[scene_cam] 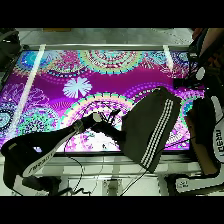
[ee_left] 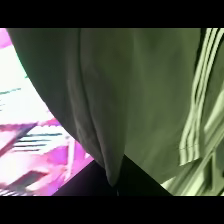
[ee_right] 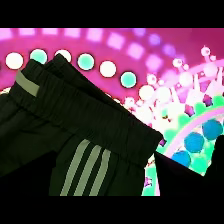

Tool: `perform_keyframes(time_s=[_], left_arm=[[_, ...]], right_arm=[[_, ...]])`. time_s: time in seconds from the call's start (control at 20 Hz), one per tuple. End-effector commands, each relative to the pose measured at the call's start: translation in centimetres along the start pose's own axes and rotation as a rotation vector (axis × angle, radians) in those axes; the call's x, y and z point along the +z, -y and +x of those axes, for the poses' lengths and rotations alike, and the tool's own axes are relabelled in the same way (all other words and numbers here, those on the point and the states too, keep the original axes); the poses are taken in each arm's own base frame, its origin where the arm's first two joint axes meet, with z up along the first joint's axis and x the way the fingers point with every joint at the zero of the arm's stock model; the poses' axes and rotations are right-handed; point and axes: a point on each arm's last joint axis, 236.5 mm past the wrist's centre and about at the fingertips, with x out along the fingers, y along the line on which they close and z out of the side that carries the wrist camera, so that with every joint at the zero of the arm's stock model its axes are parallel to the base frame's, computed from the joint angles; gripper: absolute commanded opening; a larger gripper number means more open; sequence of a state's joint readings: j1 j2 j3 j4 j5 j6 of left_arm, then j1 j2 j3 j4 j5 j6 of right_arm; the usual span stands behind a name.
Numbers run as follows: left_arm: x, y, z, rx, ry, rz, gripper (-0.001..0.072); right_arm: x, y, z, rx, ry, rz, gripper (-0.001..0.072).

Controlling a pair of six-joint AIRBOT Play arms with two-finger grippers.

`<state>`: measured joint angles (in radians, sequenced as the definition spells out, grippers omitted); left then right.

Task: Fold the clothes and pants, and hang the long-sleeved shirts on hangers.

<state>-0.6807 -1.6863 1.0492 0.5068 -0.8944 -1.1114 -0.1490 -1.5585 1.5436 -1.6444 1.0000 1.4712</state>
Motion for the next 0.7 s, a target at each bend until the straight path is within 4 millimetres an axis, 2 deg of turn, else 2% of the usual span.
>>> perform_keyframes(time_s=[0.0, 0.05, 0.15, 0.3, 0.5, 0.55, 0.65], left_arm=[[0.5, 1.1, -1.2, -0.041, -0.013, 0.004, 0.0009], [0.9, 1.0, -2.5, -0.039, -0.019, 0.028, 0.0008], [1.6, -0.7, -5.7, 0.046, -0.031, 0.113, 0.0008], [3.5, -6.6, -13.0, 0.299, 0.013, 0.193, 0.0008], [4.0, -14.6, -24.7, 0.640, 0.015, 0.323, 0.0009], [4.0, -16.2, -27.3, 0.713, 0.008, 0.376, 0.0009], [4.2, -18.2, -31.0, 0.809, 0.011, 0.464, 0.0009]], right_arm=[[0.0, 0.0, 0.0, 0.001, -0.001, 0.001, 0.0672], [0.0, 0.0, 0.0, 0.001, -0.001, 0.001, 0.0672], [0.0, 0.0, 0.0, 0.000, -0.001, 0.001, 0.0671], [-0.2, -0.2, 0.0, 0.009, -0.007, -0.007, 0.0670], [-1.0, -3.3, -0.2, 0.143, -0.033, -0.151, 0.0659], [-1.2, -4.0, -0.3, 0.176, -0.035, -0.164, 0.0647], [-1.9, -6.3, -0.1, 0.277, -0.058, -0.171, 0.0623]])
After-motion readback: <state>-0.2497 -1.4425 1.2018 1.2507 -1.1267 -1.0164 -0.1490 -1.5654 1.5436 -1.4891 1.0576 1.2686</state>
